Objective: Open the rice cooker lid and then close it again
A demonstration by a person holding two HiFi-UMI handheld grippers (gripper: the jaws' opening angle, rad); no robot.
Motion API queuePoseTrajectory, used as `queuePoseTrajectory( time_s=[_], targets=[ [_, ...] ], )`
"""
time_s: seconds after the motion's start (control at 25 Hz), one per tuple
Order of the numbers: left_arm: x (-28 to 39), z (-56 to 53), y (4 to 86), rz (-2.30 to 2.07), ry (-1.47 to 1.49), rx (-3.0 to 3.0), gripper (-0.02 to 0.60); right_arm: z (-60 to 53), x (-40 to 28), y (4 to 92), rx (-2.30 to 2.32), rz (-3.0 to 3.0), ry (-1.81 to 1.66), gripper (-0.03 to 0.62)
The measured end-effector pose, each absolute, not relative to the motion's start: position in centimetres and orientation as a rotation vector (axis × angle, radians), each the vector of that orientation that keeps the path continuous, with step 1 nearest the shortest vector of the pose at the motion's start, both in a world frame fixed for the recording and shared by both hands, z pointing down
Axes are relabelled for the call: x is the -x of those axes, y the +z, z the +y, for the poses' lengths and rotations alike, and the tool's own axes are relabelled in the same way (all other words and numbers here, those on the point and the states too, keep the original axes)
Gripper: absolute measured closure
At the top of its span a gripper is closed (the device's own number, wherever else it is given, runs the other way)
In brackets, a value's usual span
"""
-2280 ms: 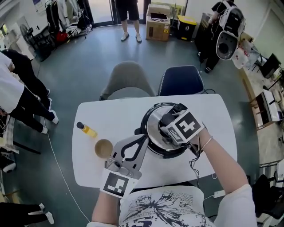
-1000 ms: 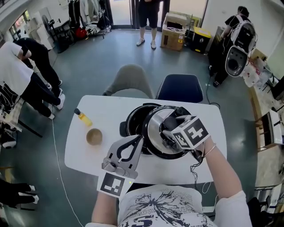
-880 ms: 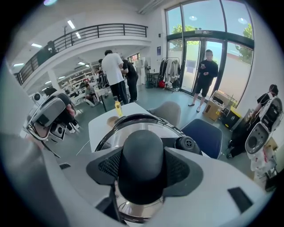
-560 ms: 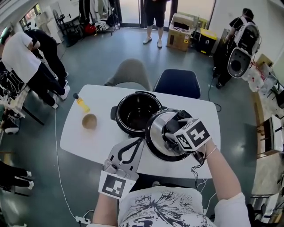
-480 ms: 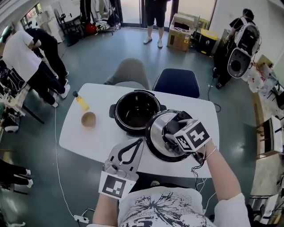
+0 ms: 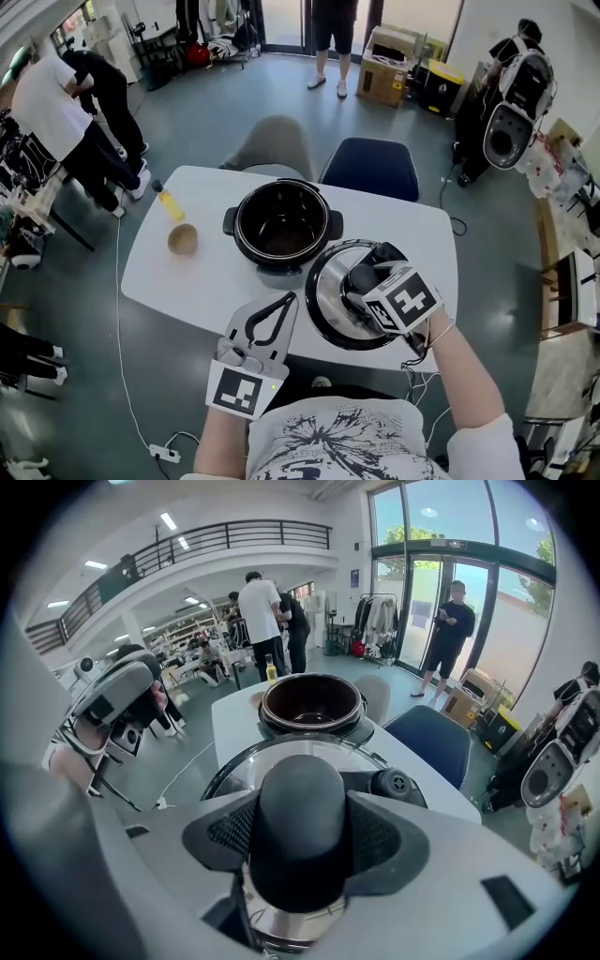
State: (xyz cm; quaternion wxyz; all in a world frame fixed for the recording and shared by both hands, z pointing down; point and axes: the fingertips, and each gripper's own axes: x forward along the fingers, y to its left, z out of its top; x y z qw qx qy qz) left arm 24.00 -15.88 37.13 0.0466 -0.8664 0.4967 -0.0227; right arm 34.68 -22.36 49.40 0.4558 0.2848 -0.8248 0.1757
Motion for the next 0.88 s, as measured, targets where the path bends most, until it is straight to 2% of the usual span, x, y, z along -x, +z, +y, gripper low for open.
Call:
queuePoseTrajectory(
  time_s=[0.44,0.88],
  targets=[
    [-23.2,-17.8,34.4,1.487,-0.011,2.625,0.568,-23.6,-33.0,47.9,-0.696,-2.048,0.386,0.303],
    [-14.2,-23.1,32.9,1.443,0.016,2.614,0.568,-28.9,-24.5,44.5,-0.74,-2.057,0.334,0.301]
  ],
)
